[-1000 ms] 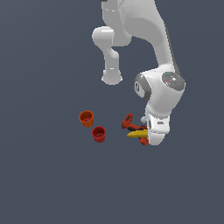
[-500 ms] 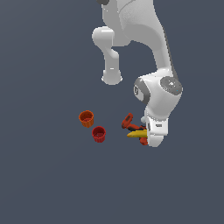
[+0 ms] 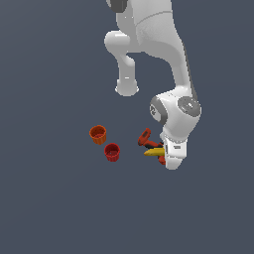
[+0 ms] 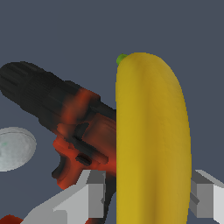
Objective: Pick up a designated object from a clutter of objects.
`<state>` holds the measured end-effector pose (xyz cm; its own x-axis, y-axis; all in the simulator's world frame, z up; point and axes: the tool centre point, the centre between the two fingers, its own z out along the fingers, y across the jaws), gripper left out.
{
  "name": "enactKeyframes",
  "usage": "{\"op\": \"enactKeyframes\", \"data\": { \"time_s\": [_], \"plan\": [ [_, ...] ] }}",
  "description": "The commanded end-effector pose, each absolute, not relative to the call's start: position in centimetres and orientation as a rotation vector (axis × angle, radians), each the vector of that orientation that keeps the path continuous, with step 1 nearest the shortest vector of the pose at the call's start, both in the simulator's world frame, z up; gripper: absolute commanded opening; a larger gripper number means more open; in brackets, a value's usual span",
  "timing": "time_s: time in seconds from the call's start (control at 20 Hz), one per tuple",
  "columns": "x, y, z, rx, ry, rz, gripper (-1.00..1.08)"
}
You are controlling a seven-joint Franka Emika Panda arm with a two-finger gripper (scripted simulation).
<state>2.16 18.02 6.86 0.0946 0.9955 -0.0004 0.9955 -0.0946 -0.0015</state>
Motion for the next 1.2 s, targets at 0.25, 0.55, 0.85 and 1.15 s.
{"op": "enactKeyframes", "data": {
  "time_s": [0.25, 0.55, 0.85, 1.15],
  "plan": [
    [2.2, 18.0, 6.8, -2.324, -2.114, 0.0, -1.0],
    [2.3, 18.0, 7.0, -2.324, -2.114, 0.0, -1.0],
    [2.6, 17.2, 8.9, -2.324, -2.114, 0.0, -1.0],
    [3.5, 15.6, 13.1, -2.323, -2.115, 0.0, -1.0]
  ]
}}
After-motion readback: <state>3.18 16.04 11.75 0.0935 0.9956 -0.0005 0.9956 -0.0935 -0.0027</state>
